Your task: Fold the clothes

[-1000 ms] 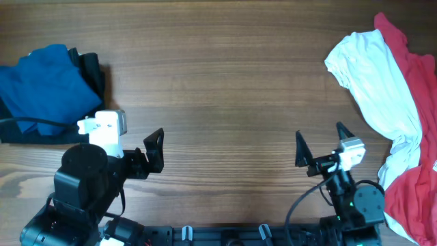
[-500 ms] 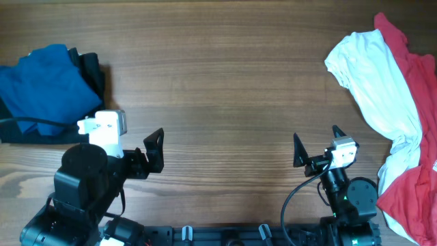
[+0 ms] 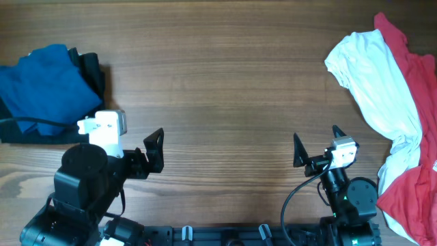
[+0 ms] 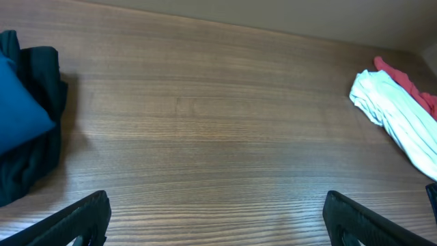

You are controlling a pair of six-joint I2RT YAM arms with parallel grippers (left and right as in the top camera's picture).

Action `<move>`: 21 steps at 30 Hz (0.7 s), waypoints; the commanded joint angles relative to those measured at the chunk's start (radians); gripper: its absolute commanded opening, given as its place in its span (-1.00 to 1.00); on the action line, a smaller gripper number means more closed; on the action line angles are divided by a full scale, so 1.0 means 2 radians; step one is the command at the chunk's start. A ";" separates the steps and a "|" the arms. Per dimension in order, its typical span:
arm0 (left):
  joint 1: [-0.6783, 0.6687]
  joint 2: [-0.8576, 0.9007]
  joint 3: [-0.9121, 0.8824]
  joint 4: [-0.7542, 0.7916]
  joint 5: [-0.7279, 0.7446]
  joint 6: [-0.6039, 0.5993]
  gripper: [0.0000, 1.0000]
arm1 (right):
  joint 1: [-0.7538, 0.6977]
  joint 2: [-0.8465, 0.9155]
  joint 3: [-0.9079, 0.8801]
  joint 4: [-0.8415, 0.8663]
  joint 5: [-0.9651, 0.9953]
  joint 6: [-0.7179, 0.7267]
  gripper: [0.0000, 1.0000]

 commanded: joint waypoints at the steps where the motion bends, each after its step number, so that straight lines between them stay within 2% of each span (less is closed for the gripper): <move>1: -0.003 -0.002 0.002 0.001 -0.005 0.005 1.00 | -0.003 -0.008 0.002 0.003 0.005 0.006 1.00; 16: -0.003 -0.008 0.002 0.001 -0.005 0.005 1.00 | -0.003 -0.008 0.002 0.003 0.005 0.006 0.99; 21: 0.040 -0.038 -0.005 -0.026 -0.007 0.010 0.99 | -0.003 -0.008 0.002 0.003 0.005 0.006 0.99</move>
